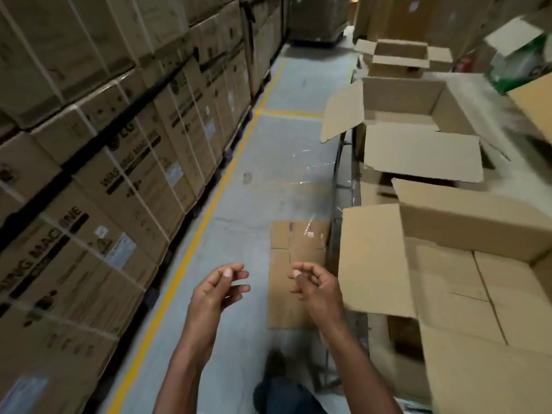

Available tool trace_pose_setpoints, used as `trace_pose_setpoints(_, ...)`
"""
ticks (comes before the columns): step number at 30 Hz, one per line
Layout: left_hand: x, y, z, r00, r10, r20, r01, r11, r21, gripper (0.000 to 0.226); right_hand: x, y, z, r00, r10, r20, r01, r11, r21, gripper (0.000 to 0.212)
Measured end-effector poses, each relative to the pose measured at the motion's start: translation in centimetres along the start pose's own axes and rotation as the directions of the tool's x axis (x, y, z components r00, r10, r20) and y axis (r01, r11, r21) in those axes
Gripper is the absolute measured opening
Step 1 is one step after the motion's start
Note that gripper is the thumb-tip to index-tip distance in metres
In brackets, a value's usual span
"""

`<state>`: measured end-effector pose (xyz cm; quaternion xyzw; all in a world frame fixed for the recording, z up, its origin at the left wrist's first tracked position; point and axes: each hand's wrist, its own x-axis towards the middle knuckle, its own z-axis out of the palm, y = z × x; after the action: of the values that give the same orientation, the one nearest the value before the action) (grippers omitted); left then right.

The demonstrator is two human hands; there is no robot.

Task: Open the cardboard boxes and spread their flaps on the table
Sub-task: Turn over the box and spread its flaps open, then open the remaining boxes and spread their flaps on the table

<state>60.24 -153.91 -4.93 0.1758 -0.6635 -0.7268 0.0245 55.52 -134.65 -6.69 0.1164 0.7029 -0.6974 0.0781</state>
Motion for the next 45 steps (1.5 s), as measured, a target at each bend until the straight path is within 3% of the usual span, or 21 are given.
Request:
trace_pose_setpoints(6,13.3,2.1,1.5,0.992,-0.019,0.127,0.012,0.998,0.055,0.027,12.7,-3.3,3.7,0.990,0.019,-0.138,-0.005,0.995,0.101,0.015)
trace_pose_setpoints(13,28.7,5.9,1.8,0.993,-0.032,0.114,0.026,0.998,0.052,0.026,25.7,-9.7,6.4,0.981,-0.028,-0.190,0.041,0.997,0.064,0.013)
trace_pose_setpoints(22,49.1,8.0,7.7,0.941,-0.057,0.334,0.031,0.996,0.083,0.034,40.2,-11.0,7.1,0.906,0.056,-0.420,-0.011,0.994,0.108,0.015)
trace_pose_setpoints(27,61.7,11.1,11.7,0.836,-0.051,0.546,-0.025,0.991,0.131,0.027,48.9,-13.7,6.7,0.778,0.086,-0.622,0.022,0.986,0.163,0.015)
trace_pose_setpoints(32,72.5,16.4,17.8,0.734,-0.022,0.679,-0.103,0.984,0.144,0.037,55.1,-17.1,6.3,0.628,0.062,-0.776,0.098,0.983,0.157,0.016)
trace_pose_setpoints(37,77.8,18.6,25.6,0.566,-0.035,0.824,-0.143,0.980,0.140,0.031,58.5,-19.2,4.8,0.456,0.085,-0.886,0.097,0.985,0.144,0.020)
trace_pose_setpoints(40,79.9,19.1,29.9,0.464,-0.062,0.884,-0.150,0.978,0.147,0.033,60.8,-20.2,2.6,0.318,0.050,-0.947,0.100,0.991,0.086,0.018)
trace_pose_setpoints(45,85.3,19.0,36.3,0.363,-0.102,0.926,-0.198,0.963,0.183,0.029,65.4,-20.8,-1.5,0.121,0.031,-0.992,0.038,0.999,0.036,0.019)
